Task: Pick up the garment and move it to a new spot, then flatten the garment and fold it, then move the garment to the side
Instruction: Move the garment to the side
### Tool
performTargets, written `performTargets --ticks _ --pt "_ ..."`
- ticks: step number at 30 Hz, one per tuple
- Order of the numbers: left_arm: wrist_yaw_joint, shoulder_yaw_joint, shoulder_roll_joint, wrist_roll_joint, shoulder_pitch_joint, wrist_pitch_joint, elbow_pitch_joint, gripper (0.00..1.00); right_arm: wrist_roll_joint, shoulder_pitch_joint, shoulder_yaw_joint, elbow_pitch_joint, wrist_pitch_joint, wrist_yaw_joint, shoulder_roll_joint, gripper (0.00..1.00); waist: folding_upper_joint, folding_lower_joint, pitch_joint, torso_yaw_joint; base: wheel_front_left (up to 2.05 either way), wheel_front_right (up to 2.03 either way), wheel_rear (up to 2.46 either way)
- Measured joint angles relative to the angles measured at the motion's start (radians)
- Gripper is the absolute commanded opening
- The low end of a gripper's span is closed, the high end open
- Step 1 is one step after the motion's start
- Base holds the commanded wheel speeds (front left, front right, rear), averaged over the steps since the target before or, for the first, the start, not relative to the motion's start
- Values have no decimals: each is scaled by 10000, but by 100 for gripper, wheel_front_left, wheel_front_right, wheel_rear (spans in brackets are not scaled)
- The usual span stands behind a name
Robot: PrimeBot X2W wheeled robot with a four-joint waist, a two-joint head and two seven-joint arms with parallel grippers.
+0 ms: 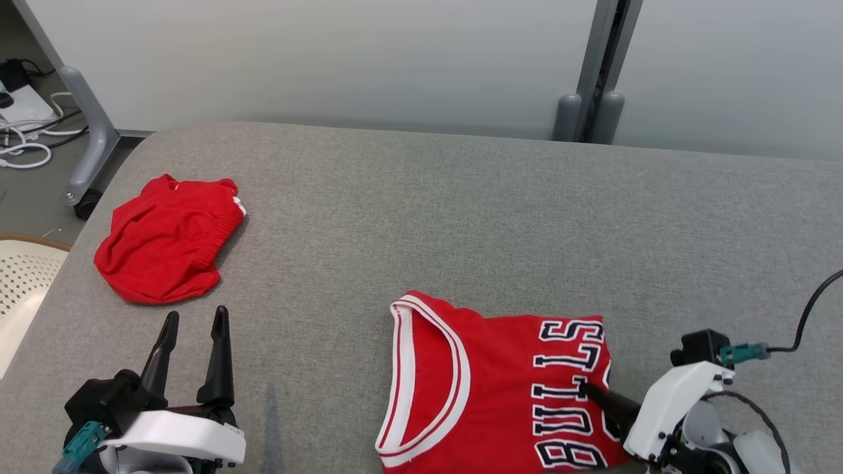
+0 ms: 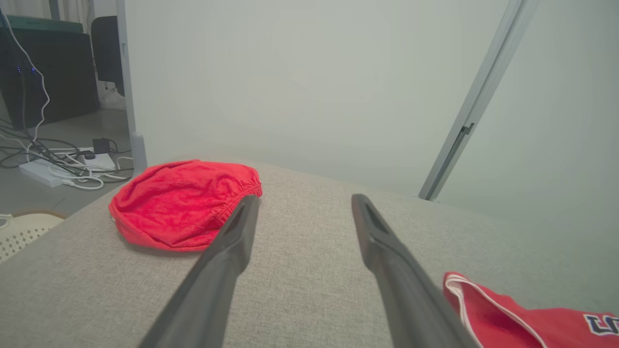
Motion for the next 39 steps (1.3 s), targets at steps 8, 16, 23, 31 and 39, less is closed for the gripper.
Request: performTargets --ticks 8,16,23,31,39 --pt "0 -8 -25 2 -21 0 -42 100 73 -586 857 -953 -803 0 -901 0 0 0 71 -275 0 0 0" --pt "-35 -339 -58 86 -360 0 -318 100 146 -2113 1793 -1097 -1227 0 -2153 0 0 0 479 -709 0 0 0" --pt "-58 -671 123 94 -1011 2 -581 100 132 -4270 2706 -713 -1768 2 -3346 0 0 0 1434 -1079 0 0 0" --pt "-90 -945 514 94 -1760 58 -805 100 267 -6230 3028 500 -2604 2 -4408 0 0 0 2873 -1450 0 0 0" --pt "-94 -1252 635 102 -2283 56 -913 100 -138 -7437 3108 2065 -3553 2 -4880 0 -1 0 3890 -1849 0 0 0"
